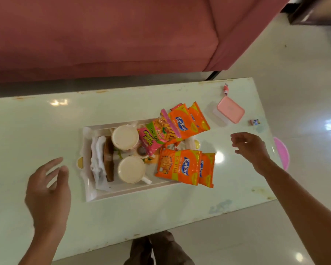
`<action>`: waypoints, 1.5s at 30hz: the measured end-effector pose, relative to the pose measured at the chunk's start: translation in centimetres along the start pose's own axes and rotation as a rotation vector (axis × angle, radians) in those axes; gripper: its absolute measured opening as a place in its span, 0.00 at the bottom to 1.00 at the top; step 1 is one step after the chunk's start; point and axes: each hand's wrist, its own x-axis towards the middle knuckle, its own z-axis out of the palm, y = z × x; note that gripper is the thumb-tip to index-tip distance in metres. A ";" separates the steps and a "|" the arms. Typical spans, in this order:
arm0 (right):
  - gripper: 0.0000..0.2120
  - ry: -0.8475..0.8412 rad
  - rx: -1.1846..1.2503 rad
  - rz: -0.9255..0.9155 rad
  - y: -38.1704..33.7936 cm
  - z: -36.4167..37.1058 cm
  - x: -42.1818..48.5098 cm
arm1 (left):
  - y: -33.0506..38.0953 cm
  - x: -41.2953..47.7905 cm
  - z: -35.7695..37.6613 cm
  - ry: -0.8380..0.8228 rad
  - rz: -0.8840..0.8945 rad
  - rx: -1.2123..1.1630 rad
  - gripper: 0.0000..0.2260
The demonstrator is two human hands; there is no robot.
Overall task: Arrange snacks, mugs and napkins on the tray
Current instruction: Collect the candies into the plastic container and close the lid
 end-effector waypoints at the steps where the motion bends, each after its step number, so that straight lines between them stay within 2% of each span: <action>1: 0.12 0.039 -0.025 -0.014 0.2 -0.7 -0.1 | -0.2 -1.4 0.0 -0.026 0.021 0.000 0.09; 5: 0.12 0.077 -0.266 -0.172 0.8 -3.0 1.0 | -1.2 -7.4 1.4 -0.144 0.076 -0.034 0.08; 10: 0.30 -0.046 -0.638 -0.444 -0.3 -3.8 7.3 | -1.4 -14.4 3.7 -0.279 0.061 0.024 0.08; 13: 0.41 -0.150 -0.822 -0.511 -0.2 -2.7 12.7 | -0.9 -17.3 4.9 -0.304 0.016 0.040 0.05; 16: 0.50 -0.218 -0.877 -0.535 0.3 -1.1 17.1 | 0.0 -20.4 6.5 -0.266 -0.068 0.079 0.12; 18: 0.53 -0.199 -0.850 -0.545 1.2 -0.6 18.7 | 1.0 -22.4 8.0 -0.251 -0.124 0.070 0.17; 20: 0.52 -0.133 -0.779 -0.625 2.4 -0.7 19.3 | 2.2 -24.6 10.1 -0.218 -0.169 0.070 0.20; 22: 0.46 -0.094 -0.712 -0.712 2.8 -0.8 19.5 | 3.3 -26.5 12.2 -0.203 -0.206 0.039 0.20; 25: 0.38 -0.130 -0.701 -0.798 2.3 -1.5 18.6 | 4.8 -28.7 15.9 -0.252 -0.239 0.002 0.15; 29: 0.33 -0.128 -0.601 -0.722 0.8 -2.7 16.4 | 7.9 -28.6 21.0 -0.329 -0.176 -0.062 0.11; 31: 0.32 -0.109 -0.464 -0.640 0.4 -3.7 14.5 | 10.0 -27.5 23.6 -0.361 -0.154 -0.139 0.09; 34: 0.37 -0.188 -0.161 -0.513 0.7 -6.1 10.2 | 13.0 -25.1 27.3 -0.433 -0.114 -0.258 0.07; 36: 0.44 -0.339 -0.038 -0.470 1.1 -8.1 6.6 | 14.9 -23.1 29.4 -0.502 -0.104 -0.291 0.14; 39: 0.54 -0.519 -0.026 -0.474 1.8 -9.9 2.6 | 17.4 -20.2 31.3 -0.676 -0.252 -0.408 0.25; 41: 0.58 -0.611 -0.024 -0.473 2.2 -10.7 0.9 | 18.4 -19.2 31.8 -0.777 -0.336 -0.463 0.25; 45: 0.58 -0.663 -0.075 -0.483 2.7 -11.3 -0.3 | 18.4 -19.6 32.3 -0.841 -0.332 -0.467 0.24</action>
